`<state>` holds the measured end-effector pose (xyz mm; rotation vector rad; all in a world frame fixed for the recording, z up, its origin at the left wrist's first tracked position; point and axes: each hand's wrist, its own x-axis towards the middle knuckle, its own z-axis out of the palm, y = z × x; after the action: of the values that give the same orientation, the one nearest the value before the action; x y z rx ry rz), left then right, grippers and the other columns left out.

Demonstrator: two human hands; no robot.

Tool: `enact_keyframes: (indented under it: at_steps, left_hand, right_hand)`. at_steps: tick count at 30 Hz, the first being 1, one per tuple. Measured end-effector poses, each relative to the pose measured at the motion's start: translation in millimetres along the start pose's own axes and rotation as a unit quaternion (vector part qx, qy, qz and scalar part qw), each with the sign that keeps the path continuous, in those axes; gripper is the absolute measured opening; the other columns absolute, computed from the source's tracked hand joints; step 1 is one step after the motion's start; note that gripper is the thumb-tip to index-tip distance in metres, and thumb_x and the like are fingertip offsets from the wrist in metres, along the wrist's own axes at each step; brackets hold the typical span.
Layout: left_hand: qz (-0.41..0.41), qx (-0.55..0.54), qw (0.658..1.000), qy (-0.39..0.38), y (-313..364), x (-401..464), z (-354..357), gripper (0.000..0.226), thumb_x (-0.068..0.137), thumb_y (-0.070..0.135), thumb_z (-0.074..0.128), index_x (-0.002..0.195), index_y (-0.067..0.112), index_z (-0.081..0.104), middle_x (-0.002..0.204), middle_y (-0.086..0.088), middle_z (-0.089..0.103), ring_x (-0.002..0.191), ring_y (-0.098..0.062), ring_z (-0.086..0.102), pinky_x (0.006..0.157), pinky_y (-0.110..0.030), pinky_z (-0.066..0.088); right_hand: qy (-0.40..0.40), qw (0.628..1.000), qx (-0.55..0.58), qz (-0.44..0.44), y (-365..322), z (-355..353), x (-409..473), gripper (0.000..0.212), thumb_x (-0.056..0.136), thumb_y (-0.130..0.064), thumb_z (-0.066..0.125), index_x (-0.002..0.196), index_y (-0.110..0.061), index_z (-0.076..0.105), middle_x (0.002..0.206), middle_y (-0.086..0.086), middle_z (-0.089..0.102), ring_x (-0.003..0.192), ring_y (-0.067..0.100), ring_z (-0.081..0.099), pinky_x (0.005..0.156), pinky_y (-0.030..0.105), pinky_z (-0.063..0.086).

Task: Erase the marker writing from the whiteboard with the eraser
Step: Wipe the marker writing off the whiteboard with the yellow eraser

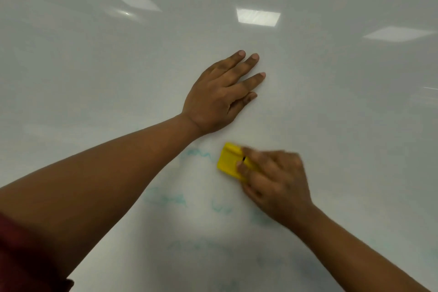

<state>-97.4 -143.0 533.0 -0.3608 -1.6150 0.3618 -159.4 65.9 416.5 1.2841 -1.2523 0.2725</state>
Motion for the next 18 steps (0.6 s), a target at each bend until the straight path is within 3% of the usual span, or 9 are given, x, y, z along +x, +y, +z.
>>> enact_keyframes:
  at_steps: [4,9,14,18]
  left_hand:
    - [0.015,0.018,0.999,-0.034,-1,-1,-4,0.038,0.106,0.027,0.057,0.142,0.013,0.06,0.152,-0.016,0.049,0.144,-0.036,0.043,0.113,-0.046,0.043]
    - [0.056,0.025,0.994,-0.094,-7,-3,-20,0.039,0.106,0.026,0.057,0.143,0.012,0.058,0.153,-0.017,0.048,0.144,-0.039,0.041,0.115,-0.046,0.042]
    - [0.097,0.037,0.982,-0.158,-25,-8,-37,0.043,0.108,0.025,0.052,0.15,0.015,0.05,0.159,-0.012,0.04,0.15,-0.036,0.033,0.116,-0.047,0.04]
    - [0.102,0.034,0.981,-0.161,-40,-20,-46,0.044,0.108,0.028,0.052,0.15,0.016,0.049,0.16,-0.01,0.04,0.15,-0.034,0.032,0.116,-0.044,0.04]
  right_hand:
    - [-0.019,0.999,-0.001,-0.037,-6,5,-8,0.021,0.094,-0.025,0.073,0.115,-0.026,0.075,0.141,-0.001,0.063,0.097,0.033,0.07,0.077,0.041,0.048]
    - [0.065,0.995,-0.021,0.073,6,10,18,0.024,0.096,-0.028,0.072,0.12,-0.025,0.073,0.132,0.007,0.068,0.094,0.035,0.064,0.077,0.042,0.044]
    - [-0.027,0.999,0.019,-0.039,-36,23,5,0.021,0.096,-0.025,0.069,0.116,-0.028,0.074,0.129,0.004,0.069,0.091,0.033,0.067,0.072,0.04,0.045]
    - [0.035,0.998,-0.01,0.049,-24,30,38,0.019,0.098,-0.029,0.065,0.116,-0.03,0.071,0.131,0.0,0.067,0.098,0.032,0.064,0.074,0.041,0.038]
